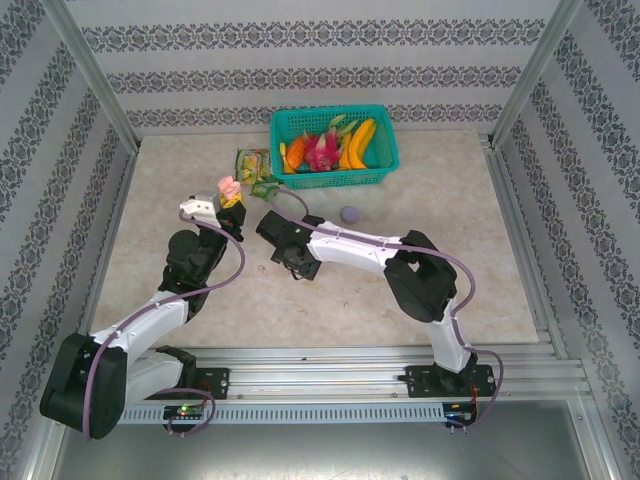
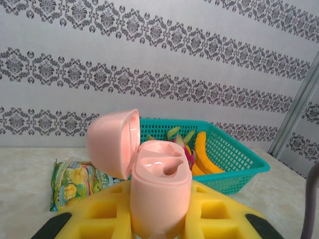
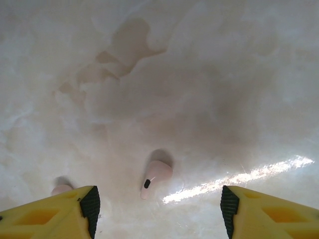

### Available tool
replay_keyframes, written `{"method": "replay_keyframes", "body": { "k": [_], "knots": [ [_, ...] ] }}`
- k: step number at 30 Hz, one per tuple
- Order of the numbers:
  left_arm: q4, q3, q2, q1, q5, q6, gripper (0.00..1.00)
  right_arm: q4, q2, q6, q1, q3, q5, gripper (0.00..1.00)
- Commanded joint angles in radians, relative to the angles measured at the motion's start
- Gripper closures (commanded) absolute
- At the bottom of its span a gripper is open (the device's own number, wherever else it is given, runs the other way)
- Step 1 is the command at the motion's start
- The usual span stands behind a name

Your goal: Insert wireless bluetooth earbuds into charging case

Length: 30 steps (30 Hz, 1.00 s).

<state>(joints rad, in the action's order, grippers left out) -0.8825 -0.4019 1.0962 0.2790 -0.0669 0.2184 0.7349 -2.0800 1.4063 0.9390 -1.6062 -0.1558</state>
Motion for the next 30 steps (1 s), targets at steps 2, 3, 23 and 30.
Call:
{"method": "replay_keyframes", "body": {
  "k": [2,3,23,30],
  "knots": [
    [-0.063,-0.001,-0.028,-0.012,0.029,0.010,1.00,0.050,-0.049,0.062,0.009,-0.048,0.016,0.37],
    [-0.064,0.000,-0.030,-0.012,0.033,0.010,1.00,0.050,-0.058,0.066,0.009,-0.056,0.020,0.38],
    [-0.081,0.009,-0.032,-0.011,0.043,0.022,1.00,0.064,-0.140,0.093,0.020,-0.105,0.049,0.50],
    [-0.083,0.014,-0.030,-0.011,0.050,0.022,1.00,0.122,-0.180,0.057,0.023,-0.170,0.036,0.52]
  ]
}}
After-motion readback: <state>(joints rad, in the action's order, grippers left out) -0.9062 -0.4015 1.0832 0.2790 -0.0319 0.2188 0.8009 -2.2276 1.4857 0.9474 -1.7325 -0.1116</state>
